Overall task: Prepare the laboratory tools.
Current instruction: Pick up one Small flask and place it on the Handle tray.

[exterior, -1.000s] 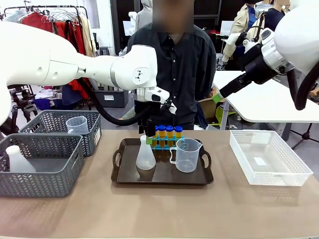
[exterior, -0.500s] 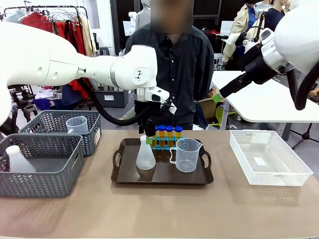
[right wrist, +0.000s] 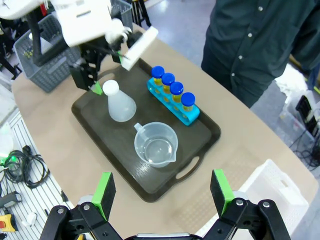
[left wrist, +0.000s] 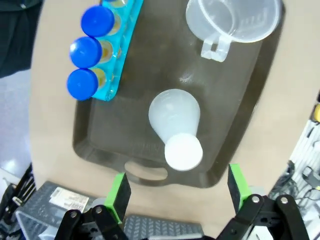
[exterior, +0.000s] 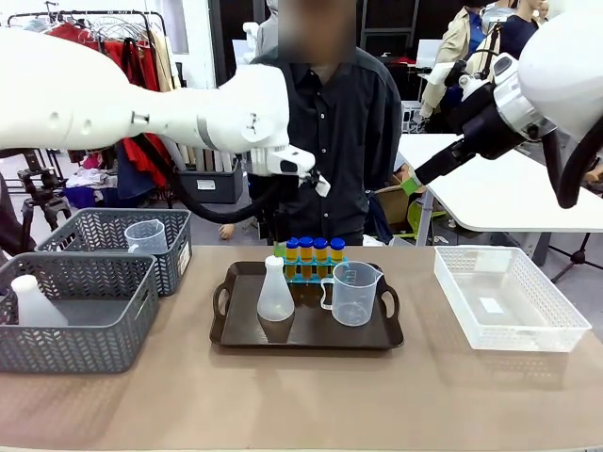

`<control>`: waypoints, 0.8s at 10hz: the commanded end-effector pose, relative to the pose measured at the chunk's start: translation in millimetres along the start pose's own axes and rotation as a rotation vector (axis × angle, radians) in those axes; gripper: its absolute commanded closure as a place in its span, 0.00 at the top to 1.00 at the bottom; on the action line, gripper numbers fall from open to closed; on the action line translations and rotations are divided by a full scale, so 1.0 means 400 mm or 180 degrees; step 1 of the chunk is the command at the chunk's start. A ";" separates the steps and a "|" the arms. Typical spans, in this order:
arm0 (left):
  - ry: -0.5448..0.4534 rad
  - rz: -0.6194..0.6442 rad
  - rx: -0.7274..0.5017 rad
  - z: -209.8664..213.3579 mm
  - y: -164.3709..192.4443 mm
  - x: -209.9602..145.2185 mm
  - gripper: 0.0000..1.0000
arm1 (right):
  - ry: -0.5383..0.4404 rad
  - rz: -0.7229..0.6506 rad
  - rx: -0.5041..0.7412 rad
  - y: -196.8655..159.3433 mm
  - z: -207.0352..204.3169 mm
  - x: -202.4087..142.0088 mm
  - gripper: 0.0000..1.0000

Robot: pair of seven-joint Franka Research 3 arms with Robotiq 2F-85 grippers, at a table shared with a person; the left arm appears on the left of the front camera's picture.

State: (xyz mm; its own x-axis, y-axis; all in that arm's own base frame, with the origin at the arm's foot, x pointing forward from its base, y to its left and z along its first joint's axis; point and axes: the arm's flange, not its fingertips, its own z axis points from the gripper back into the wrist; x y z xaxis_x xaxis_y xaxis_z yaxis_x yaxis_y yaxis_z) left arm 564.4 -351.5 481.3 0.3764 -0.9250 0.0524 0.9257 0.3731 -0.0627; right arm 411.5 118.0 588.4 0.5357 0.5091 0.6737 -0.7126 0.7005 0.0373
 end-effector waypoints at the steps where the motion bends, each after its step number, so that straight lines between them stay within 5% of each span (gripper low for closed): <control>1: -0.0330 -0.0059 -0.0094 0.069 -0.026 -0.081 1.00 | -0.0031 -0.0024 0.0037 0.001 0.000 0.004 1.00; 8: -0.1487 -0.0118 0.0215 0.291 -0.076 -0.283 1.00 | -0.0031 -0.0024 0.0037 0.001 0.000 0.004 1.00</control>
State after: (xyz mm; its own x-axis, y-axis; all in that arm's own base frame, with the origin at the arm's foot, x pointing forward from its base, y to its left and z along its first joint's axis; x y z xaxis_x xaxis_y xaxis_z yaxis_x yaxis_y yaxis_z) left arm 518.9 -266.8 605.4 0.3420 -0.8280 0.4443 0.9260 0.3774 -0.0096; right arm 411.6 118.0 588.4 0.5359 0.5091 0.6735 -0.7125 0.7006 0.0373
